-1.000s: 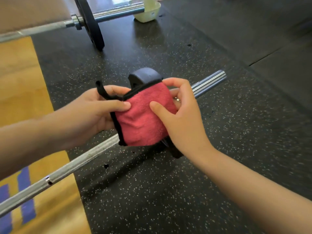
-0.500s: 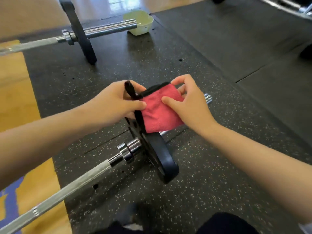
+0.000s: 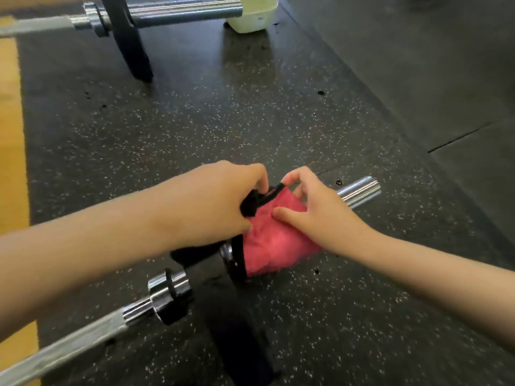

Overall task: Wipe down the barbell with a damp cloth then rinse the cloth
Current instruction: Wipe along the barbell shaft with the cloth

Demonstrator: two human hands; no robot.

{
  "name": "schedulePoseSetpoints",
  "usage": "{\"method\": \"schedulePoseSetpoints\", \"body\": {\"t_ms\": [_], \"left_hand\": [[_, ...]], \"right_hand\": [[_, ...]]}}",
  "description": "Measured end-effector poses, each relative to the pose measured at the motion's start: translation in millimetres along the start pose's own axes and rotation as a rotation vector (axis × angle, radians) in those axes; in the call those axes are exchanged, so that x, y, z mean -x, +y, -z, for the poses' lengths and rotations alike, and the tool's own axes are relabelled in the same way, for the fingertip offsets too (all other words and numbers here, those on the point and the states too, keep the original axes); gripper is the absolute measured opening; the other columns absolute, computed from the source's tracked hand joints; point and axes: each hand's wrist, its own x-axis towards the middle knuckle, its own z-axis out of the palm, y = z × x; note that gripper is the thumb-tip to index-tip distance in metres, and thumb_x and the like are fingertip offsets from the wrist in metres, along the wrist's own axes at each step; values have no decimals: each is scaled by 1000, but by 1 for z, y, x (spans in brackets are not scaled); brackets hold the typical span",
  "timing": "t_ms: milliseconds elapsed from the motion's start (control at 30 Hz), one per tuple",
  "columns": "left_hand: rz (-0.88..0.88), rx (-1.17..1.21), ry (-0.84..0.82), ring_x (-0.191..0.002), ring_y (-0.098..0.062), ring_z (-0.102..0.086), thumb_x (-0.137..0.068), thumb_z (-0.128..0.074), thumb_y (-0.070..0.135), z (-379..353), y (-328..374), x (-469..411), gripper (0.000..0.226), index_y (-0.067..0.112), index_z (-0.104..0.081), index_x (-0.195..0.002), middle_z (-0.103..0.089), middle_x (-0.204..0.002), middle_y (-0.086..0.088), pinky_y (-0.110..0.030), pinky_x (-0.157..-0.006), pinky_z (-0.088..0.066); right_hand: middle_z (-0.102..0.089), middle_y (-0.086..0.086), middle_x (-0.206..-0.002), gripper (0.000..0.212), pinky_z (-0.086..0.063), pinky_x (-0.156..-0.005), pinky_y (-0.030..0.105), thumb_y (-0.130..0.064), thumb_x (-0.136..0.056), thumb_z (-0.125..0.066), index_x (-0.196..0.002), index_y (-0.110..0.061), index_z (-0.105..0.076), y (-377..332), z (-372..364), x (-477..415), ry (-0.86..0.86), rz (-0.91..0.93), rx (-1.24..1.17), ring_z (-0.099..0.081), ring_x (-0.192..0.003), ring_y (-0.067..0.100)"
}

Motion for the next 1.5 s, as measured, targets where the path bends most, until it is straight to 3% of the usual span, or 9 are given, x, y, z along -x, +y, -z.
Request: {"method": "schedulePoseSetpoints", "body": {"t_ms": [300,500,700,867,1000,1133,1300,1433,1500], "left_hand": [[386,-366,-221,-87,-22,-53,-89,-56,22,-6,45,-16,27,20,-46,-114,-50,-91,0,-28,-67,-37],[540,-542,-154,-110,-24,-56,-95,-44,24,-32,66,-23,16,24,-53,-108,-62,-114,-1,-31,-85,-28],[656,-562,6,-108,-25,-57,-93,-41,19,-78,88,-38,4,23,-41,-92,-63,-108,0,-37,-97,-27],[782,-281,246,-104,-32,-57,-92,-44,10,-88,99,-28,14,19,-33,-94,-57,-109,-8,-35,-67,-31],[850,-63,429,-100,-35,-54,-93,-42,5,-111,98,-18,15,13,-38,-105,-46,-118,-13,-35,-64,-31],[800,78,678,-127,-30,-38,-92,-45,3,-136,104,-10,51,13,-31,-141,-24,-149,-11,-35,-89,-40],[471,477,1142,-129,-19,-43,-90,-32,12,-142,112,-1,45,5,-51,-130,-50,-136,-7,-25,-108,-33],[599,633,1073,-120,4,-38,-95,-36,-3,-146,107,1,43,15,-47,-133,-46,-137,5,1,-98,-23],[659,625,1021,-120,2,-35,-97,-35,0,-152,111,-5,42,14,-43,-136,-41,-139,5,-1,-98,-22]], "right_hand": [[-53,-3,-70,27,-39,-61,34,-9,-85,-55,-99,-19,-34,3,-30,-36,-235,289,-23,-54,-75,27],[-43,8,-90,13,-35,-63,38,-9,-90,-45,-98,-14,-35,6,-33,-28,-247,391,211,-53,-84,38],[-48,7,-94,10,-38,-67,35,-23,-94,-47,-93,-18,-38,41,-28,-36,-186,467,425,-57,-94,35],[-55,5,-103,20,-35,-65,34,-30,-96,-46,-109,-16,-47,48,-21,-13,15,453,537,-55,-95,27],[-54,7,-89,18,-28,-61,33,-29,-87,-58,-92,-12,-55,62,-26,-11,202,607,676,-52,-88,28],[-61,8,-98,13,-37,-73,37,-21,-81,-58,-87,-10,-61,67,-28,-15,249,729,715,-54,-94,31],[-62,2,-110,46,-41,-90,36,-33,-87,-25,-112,-13,-58,53,-60,4,-73,829,692,-55,-105,23],[-65,7,-96,56,-46,-79,37,-29,-81,-16,-103,-7,-62,47,-80,0,-38,821,784,-61,-91,26],[-65,8,-80,47,-48,-65,33,-22,-78,-23,-87,-4,-66,50,-82,-5,58,878,766,-62,-74,26]]}}
